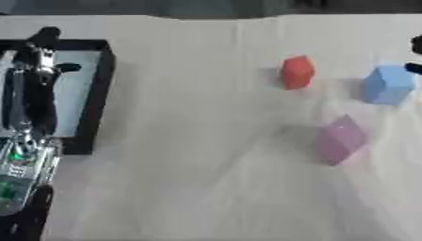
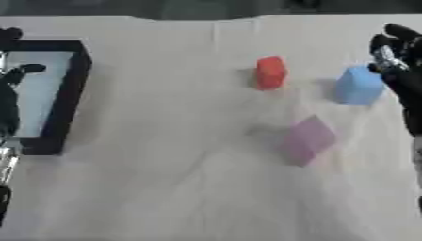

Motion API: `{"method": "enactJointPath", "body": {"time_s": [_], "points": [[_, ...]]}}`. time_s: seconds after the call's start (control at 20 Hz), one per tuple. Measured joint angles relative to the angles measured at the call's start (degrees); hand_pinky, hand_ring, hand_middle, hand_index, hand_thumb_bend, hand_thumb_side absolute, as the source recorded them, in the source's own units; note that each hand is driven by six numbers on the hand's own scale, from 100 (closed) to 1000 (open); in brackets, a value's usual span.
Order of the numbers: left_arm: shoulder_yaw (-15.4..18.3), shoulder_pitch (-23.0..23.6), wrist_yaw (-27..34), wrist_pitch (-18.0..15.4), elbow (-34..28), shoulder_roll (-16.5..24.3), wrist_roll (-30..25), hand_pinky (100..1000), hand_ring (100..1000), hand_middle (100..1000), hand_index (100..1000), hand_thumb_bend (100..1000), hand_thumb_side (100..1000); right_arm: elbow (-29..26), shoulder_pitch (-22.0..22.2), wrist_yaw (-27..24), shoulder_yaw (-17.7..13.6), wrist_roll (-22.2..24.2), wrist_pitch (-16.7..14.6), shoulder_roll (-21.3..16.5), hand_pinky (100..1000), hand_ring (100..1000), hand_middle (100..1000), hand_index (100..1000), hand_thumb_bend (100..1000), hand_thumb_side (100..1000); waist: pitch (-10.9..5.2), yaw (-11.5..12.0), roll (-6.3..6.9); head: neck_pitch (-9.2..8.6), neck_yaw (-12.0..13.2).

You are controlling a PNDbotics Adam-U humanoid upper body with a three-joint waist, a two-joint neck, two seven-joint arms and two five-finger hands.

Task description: Pick up the objects with one hand, pass them to the other hand, and then place them into the box on the other side of the table.

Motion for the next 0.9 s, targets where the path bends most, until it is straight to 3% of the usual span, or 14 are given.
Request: {"method": "enactJointPath", "body": {"time_s": [0.9], "points": [[0.0, -0.2, 0.0, 0.0, 0.0, 0.0, 0.0, 623, 1000, 801, 799, 391, 718, 0.0, 0.0, 0.0, 0.0, 0.1, -0.1, 0.0, 809, 904, 754, 852, 265, 384, 0.00, 1.0, 0.00, 0.01, 0.0]]}}
